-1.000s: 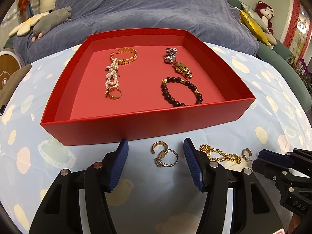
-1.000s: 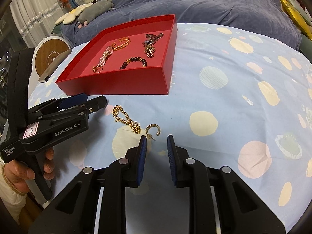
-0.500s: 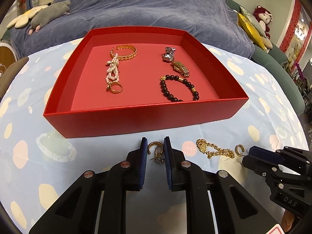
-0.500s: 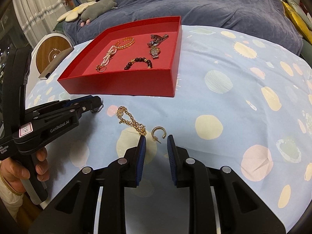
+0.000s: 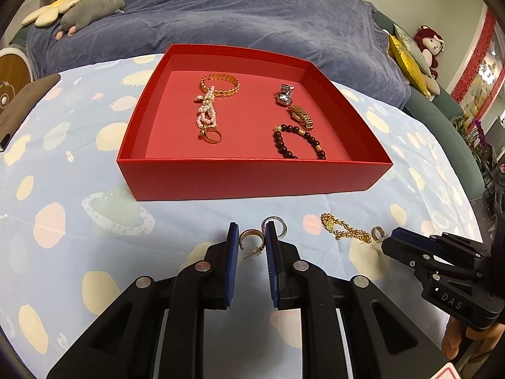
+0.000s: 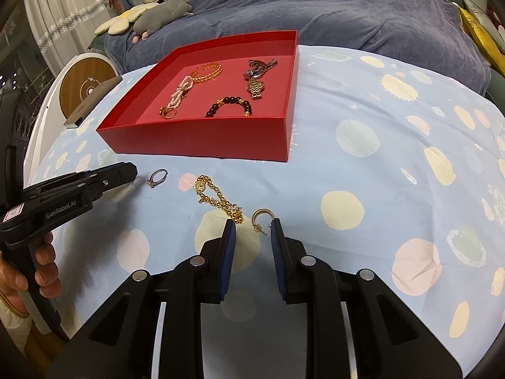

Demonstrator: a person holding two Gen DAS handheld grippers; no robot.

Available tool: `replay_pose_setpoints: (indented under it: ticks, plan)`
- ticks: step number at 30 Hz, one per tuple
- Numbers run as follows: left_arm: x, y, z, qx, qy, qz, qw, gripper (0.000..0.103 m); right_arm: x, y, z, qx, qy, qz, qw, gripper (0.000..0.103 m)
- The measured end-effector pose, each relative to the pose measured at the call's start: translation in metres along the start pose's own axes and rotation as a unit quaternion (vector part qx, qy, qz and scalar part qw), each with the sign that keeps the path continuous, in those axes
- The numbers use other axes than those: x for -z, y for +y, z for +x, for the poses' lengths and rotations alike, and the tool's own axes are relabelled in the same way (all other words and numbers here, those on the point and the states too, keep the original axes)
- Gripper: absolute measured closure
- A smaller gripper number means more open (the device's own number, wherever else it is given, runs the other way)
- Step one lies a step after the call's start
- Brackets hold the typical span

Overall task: Organize jewelry
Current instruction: 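Grasp a gold hoop earring with the left tool while the right tool grasps another hoop earring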

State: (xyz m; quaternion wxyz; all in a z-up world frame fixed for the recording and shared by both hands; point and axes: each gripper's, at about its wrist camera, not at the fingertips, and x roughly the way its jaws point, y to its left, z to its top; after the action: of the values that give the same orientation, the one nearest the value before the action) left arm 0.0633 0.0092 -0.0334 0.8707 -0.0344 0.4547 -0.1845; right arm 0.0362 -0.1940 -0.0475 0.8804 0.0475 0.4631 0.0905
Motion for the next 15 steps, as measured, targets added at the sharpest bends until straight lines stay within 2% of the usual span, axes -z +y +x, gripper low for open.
replay_pose_setpoints:
  ticks: [15]
  plan:
    - [0.003, -0.008, 0.001, 0.005, 0.003, 0.018, 0.9998, 0.089, 0.000, 0.002, 0.012, 0.022, 0.001, -0.014, 1.000, 0.080]
